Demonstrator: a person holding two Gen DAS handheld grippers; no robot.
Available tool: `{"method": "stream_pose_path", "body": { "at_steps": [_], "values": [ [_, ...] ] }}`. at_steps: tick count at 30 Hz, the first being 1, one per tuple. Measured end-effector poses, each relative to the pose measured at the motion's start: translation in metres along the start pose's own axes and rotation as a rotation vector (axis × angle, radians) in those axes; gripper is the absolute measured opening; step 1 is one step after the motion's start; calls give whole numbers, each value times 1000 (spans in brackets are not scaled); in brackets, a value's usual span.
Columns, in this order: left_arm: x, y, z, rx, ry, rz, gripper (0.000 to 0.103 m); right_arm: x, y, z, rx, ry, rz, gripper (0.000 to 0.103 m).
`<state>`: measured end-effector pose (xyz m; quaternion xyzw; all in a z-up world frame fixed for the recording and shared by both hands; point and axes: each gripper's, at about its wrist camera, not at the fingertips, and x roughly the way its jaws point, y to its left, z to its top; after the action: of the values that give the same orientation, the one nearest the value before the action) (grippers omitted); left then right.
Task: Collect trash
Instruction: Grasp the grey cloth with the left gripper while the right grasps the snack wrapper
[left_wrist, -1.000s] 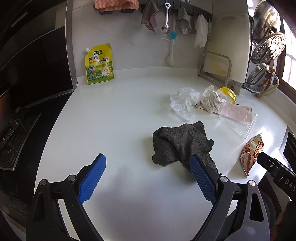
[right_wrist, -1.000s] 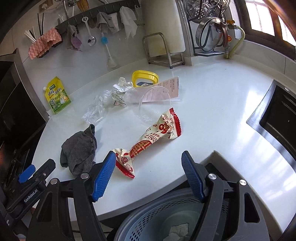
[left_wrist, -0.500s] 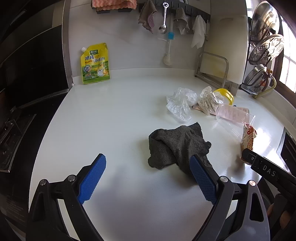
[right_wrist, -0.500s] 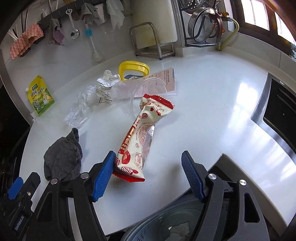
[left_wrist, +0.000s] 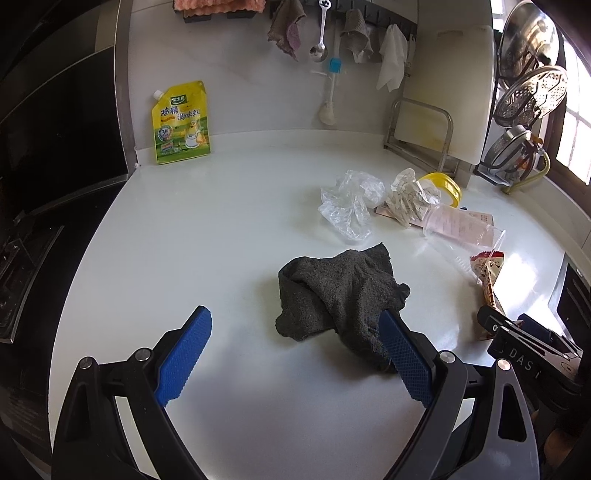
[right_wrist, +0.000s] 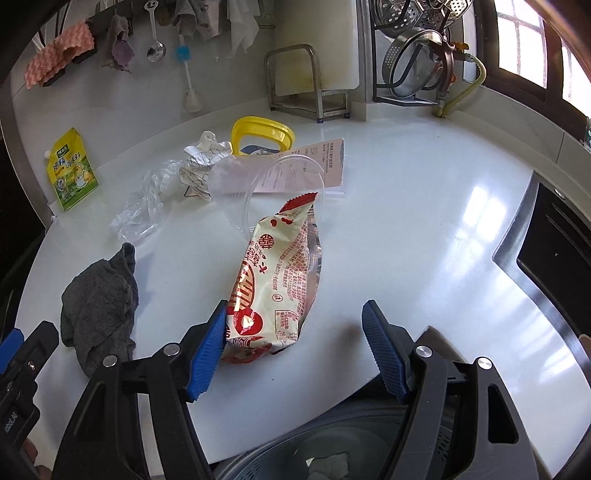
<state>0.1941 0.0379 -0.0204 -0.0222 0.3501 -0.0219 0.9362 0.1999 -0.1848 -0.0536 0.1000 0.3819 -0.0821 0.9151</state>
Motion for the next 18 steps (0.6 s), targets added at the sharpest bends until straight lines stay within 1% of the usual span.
{"method": "stream_pose_path", "body": {
  "at_steps": [8,13,18],
  "values": [
    [17,-12,-2,-9,57,-34,90,-11,-29,-5,1,-43,23,70],
    [27,-17,0,-18,76,-23,90,-11,-38,-3,-3,-56,52,70],
    [41,-21,4,-29,108,-16,90,-7,-40,-2,-18,-49,93,70]
  ]
}}
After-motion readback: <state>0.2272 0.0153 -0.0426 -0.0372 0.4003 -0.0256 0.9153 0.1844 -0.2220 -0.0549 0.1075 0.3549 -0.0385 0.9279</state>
